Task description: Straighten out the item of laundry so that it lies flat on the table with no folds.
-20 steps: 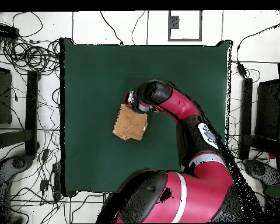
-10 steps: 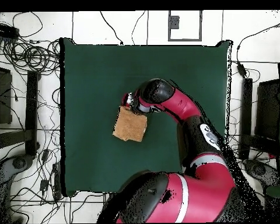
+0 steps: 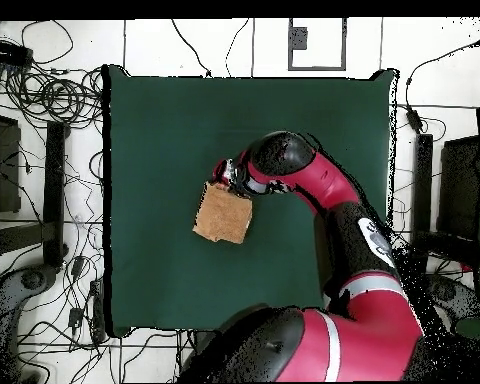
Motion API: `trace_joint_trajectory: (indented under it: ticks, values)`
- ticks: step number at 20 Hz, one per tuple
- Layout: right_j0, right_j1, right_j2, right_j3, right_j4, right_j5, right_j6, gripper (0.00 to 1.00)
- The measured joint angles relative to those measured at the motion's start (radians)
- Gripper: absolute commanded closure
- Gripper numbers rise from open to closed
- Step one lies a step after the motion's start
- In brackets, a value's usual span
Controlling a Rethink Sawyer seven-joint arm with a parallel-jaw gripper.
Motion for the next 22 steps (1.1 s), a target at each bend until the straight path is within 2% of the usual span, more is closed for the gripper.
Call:
trace_joint_trajectory:
  ticks: [11, 19, 20, 22]
  values:
    - [-0.009, -0.008, 0.000, 0.008, 0.019, 0.017, 0.000, 0.00]
    - [0.003, -0.011, -0.014, 0.013, -0.031, -0.045, 0.000, 0.00]
    - [0.017, -0.011, -0.025, 0.013, -0.077, -0.125, 0.000, 1.00]
    - [0.020, -0.010, -0.026, 0.013, -0.083, -0.137, 0.000, 1.00]
